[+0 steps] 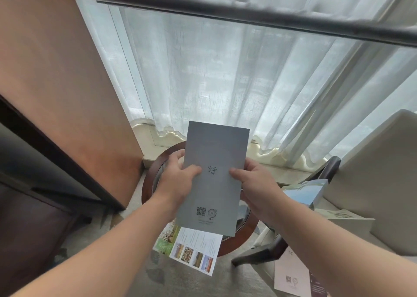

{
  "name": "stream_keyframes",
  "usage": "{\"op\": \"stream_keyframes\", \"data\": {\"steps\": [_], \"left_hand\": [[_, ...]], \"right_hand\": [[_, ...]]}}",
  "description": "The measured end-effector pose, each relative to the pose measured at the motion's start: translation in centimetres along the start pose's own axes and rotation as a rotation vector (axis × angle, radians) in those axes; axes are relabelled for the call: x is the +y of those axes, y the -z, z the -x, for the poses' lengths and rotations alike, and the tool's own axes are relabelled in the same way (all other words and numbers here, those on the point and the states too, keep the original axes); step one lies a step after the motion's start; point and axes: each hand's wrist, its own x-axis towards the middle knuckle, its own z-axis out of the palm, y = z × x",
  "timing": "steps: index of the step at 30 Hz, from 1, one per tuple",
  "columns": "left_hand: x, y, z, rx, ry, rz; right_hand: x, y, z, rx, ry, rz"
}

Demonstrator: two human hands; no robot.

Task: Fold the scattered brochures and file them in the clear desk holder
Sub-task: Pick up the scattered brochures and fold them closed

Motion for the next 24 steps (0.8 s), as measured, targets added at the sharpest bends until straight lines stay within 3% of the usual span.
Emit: {"op": "stream_keyframes", "data": {"steps": [3,7,9,11,14,16,20,24], "left_hand": [[0.3,0.2,-0.3,-0.026,0.009,-0.016],[0.4,-0.1,-0.5,0.067,-0.093,-0.387],[0.6,-1.1,0.0,-0.146,-0.055,-0.237],[0.1,-2.5,0.0,-0.324,0.057,-0.058],[-1.2,-3.4,-1.4,-0.17,0.118,-0.008],[-2.4,-3.5,-3.0,-0.113,0.181,-0.001],[-4.0,-4.8,-5.1,-0.207,0.313,0.062],[-5.9,-7.1,-7.1,-0.263,0.395,0.044]], "right_hand": [[-0.4,-0.7,0.5,0.009,0.046,0.062],[-0.8,-1.4,1.1,0.139,0.176,0.363],[-0.7,-1.8,1.4,0.165,0.255,0.569],[0.0,-2.3,1.5,0.013,0.28,0.646],[1.6,-1.6,1.1,-0.132,0.219,0.728],[2.4,0.4,0.0,-0.056,0.156,0.768],[3.4,5.0,-2.9,0.21,0.037,0.687],[5.4,9.0,-6.6,0.246,-0.124,0.689]]}}
